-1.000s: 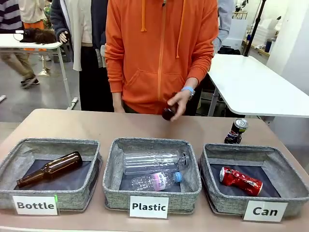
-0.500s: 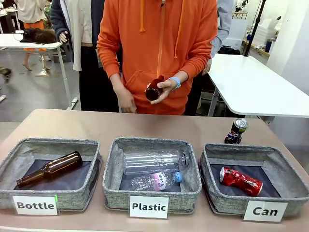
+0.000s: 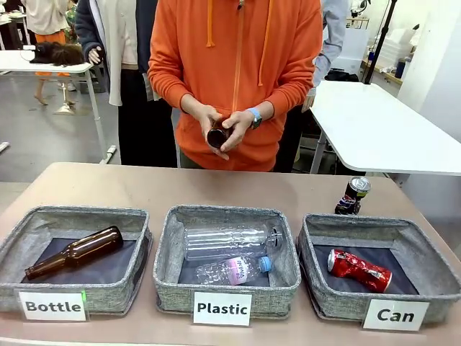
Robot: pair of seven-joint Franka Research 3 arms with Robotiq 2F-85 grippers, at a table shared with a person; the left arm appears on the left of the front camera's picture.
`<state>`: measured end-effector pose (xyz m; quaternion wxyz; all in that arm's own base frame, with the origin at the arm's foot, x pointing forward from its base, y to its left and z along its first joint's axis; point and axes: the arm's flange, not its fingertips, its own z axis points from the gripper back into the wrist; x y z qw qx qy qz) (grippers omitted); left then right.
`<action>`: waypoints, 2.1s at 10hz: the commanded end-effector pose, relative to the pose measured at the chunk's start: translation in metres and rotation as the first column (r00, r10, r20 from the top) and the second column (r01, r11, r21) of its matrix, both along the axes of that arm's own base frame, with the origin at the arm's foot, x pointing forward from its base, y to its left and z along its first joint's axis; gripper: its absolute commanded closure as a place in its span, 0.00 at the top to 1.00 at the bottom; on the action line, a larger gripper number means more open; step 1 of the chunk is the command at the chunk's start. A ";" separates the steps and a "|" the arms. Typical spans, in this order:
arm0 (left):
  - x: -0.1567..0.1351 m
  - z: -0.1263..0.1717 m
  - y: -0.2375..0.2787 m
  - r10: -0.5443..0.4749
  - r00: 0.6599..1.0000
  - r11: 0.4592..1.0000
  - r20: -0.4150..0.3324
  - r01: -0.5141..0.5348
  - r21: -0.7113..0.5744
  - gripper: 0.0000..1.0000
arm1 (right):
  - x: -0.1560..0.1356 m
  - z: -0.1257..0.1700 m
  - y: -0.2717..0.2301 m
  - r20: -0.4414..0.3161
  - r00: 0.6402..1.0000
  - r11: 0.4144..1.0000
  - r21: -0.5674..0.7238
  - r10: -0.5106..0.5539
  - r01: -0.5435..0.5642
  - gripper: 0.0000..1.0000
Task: Sort the can waste into the basket.
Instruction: Pick up the can waste from the table and place it in the right Fabric basket.
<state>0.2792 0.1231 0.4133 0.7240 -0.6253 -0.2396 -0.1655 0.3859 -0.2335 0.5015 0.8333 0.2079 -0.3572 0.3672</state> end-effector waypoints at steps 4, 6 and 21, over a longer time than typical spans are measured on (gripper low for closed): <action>0.001 0.002 0.000 0.007 1.000 1.000 0.014 -0.007 -0.003 1.00 | 0.009 -0.005 0.004 0.054 0.998 0.997 -0.073 -0.019 0.023 1.00; 0.000 0.000 0.000 0.000 1.000 1.000 0.000 0.000 0.000 1.00 | 0.033 -0.026 0.013 0.055 0.992 0.992 -0.060 0.117 -0.113 1.00; -0.097 0.009 0.128 0.026 0.940 0.998 -0.339 -0.042 -0.042 1.00 | 0.181 -0.179 0.069 0.184 0.849 0.867 -0.053 0.496 -0.495 1.00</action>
